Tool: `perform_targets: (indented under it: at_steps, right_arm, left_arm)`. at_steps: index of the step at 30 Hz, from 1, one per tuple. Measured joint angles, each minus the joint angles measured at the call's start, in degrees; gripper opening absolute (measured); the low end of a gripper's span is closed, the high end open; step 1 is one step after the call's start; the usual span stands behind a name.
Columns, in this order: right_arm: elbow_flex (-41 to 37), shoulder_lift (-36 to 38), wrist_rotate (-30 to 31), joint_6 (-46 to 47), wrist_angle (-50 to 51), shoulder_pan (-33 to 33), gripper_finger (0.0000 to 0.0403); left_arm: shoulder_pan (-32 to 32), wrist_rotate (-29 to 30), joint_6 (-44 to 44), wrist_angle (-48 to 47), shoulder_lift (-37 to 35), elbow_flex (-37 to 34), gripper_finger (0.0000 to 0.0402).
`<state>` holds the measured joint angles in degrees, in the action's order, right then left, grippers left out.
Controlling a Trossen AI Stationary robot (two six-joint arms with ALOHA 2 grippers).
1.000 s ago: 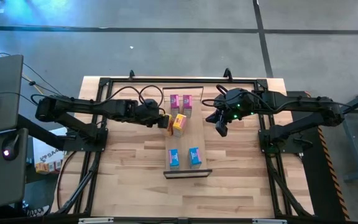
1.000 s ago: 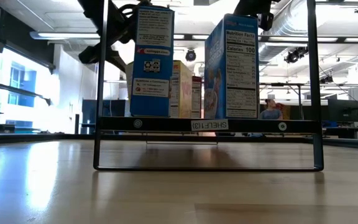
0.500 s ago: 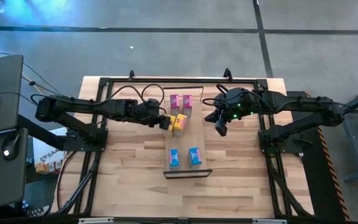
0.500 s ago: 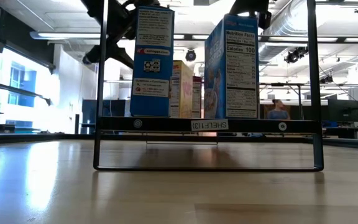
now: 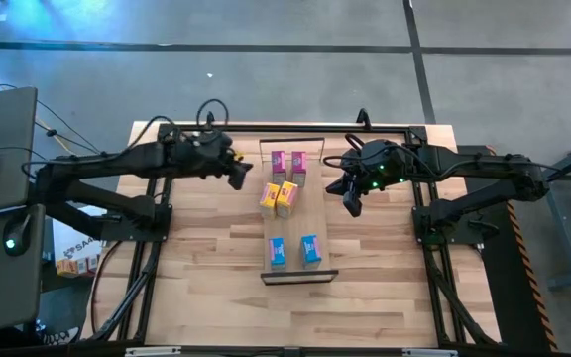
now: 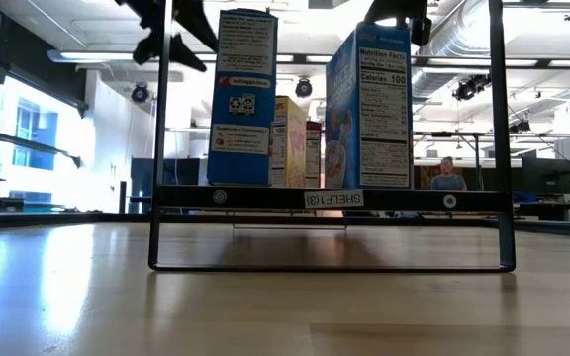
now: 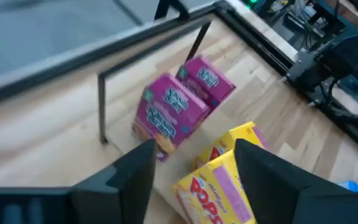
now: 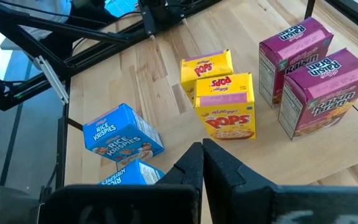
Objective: Stack cereal on shelf
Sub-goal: Put the yellow cereal box on the shelf aligned with the other yellow cereal box
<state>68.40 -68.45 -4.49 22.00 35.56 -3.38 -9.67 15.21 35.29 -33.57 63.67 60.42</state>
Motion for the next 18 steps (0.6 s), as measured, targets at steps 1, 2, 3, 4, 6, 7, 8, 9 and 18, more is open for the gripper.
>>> perform_targets:
  at_steps: [1,2,3,4,6,7,8,9,18]
  right_arm:
    - [0.0,0.0,0.0,0.0,-0.1,0.0,0.0]
    - [0.0,0.0,0.0,0.0,-0.1,0.0,0.0]
    - [0.0,0.0,0.0,0.0,-0.2,0.0,0.0]
    - [0.0,0.0,0.0,0.2,-0.3,0.0,0.0]
    - [0.0,0.0,0.0,0.5,-0.3,0.0,0.0]
    - [0.0,0.0,0.0,0.5,-0.3,0.0,0.0]
    - [0.0,0.0,0.0,0.4,-0.3,0.0,0.0]
    - [0.0,0.0,0.0,0.1,-0.3,0.0,0.0]
    - [0.0,0.0,0.0,-2.4,-0.4,0.0,0.0]
  left_arm:
    - [0.0,0.5,-2.0,0.0,-0.9,-0.1,0.0201]
    - [-0.1,0.5,-3.2,0.6,-2.0,-0.9,0.0186]
    - [-0.2,0.5,-3.9,1.1,-3.0,-2.0,0.0167]
    - [-0.3,0.4,-3.9,1.9,-4.0,-3.6,0.0143]
    - [-0.4,0.0,-3.5,4.4,-6.0,-8.1,0.0085]
    - [-0.2,-1.1,-3.3,6.3,-6.9,-10.9,0.0052]
    - [-0.1,-2.6,-2.6,8.9,-7.7,-14.1,0.0027]
    - [0.1,-4.6,-2.1,12.4,-8.4,-17.4,0.0015]
    - [0.8,-19.1,-8.2,51.1,-7.7,-41.8,0.0001]
